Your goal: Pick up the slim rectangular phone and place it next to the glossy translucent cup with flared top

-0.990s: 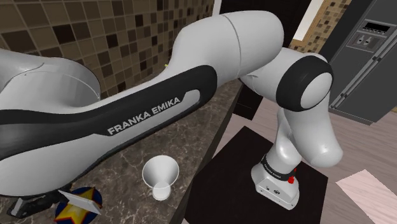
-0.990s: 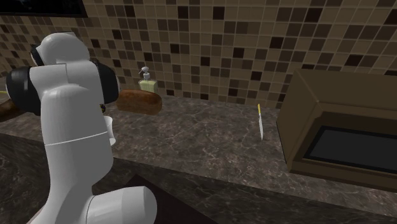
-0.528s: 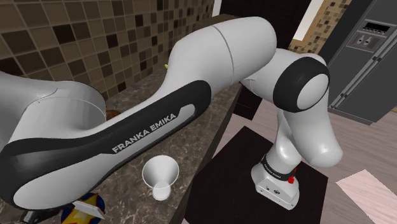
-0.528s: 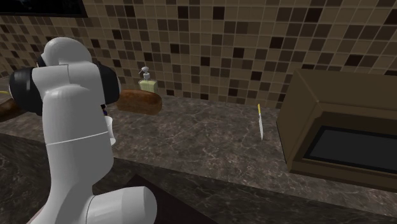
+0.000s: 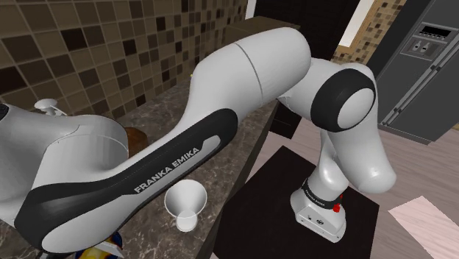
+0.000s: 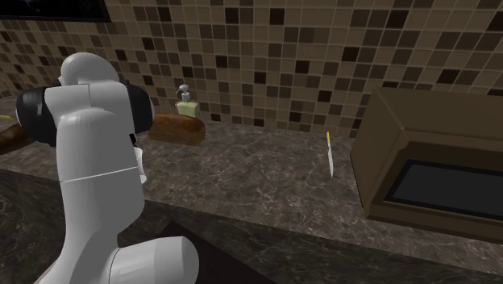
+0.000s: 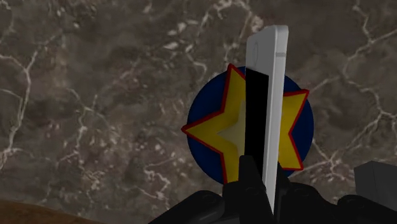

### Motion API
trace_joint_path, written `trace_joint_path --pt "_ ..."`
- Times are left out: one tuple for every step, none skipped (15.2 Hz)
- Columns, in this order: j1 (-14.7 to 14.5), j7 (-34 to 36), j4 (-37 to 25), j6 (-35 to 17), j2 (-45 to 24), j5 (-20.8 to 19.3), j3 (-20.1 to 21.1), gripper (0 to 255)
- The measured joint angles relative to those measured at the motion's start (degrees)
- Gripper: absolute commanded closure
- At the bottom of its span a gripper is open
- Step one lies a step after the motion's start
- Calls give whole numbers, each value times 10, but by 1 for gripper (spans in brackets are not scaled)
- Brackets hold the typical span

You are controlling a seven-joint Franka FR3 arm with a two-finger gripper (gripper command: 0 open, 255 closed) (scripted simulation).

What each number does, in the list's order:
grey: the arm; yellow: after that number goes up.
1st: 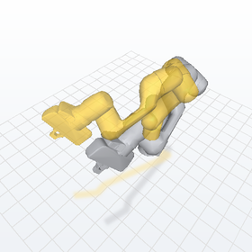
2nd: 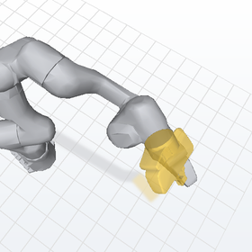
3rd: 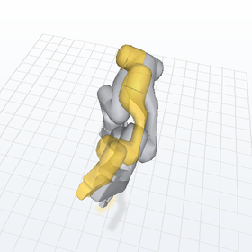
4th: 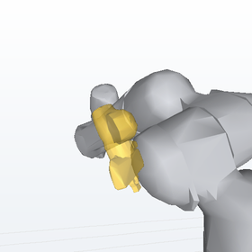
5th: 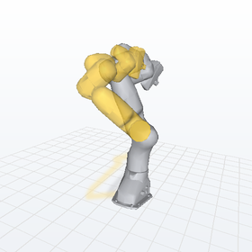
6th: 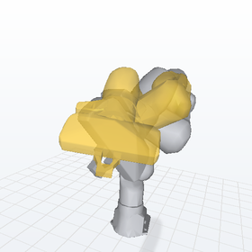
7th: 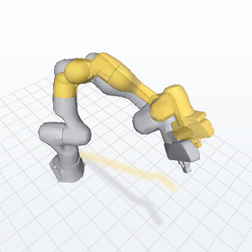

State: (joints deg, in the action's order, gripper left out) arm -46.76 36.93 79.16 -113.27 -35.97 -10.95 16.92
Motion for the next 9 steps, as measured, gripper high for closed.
trace_joint_path --pt "0 0 0 -1 -1 0 0 255" --pt "0 0 1 -2 -2 0 0 255" --pt "0 0 0 -2 -3 0 0 255" --pt "-1 0 0 -2 -3 0 0 255" --pt "-1 0 0 -2 -3 0 0 255" --pt "-1 0 1 -2 -3 0 0 0" --pt "-1 0 1 -2 -4 0 0 0" --pt "-1 0 1 -2 -4 0 0 0" --pt "-1 0 1 -2 -4 0 0 0"
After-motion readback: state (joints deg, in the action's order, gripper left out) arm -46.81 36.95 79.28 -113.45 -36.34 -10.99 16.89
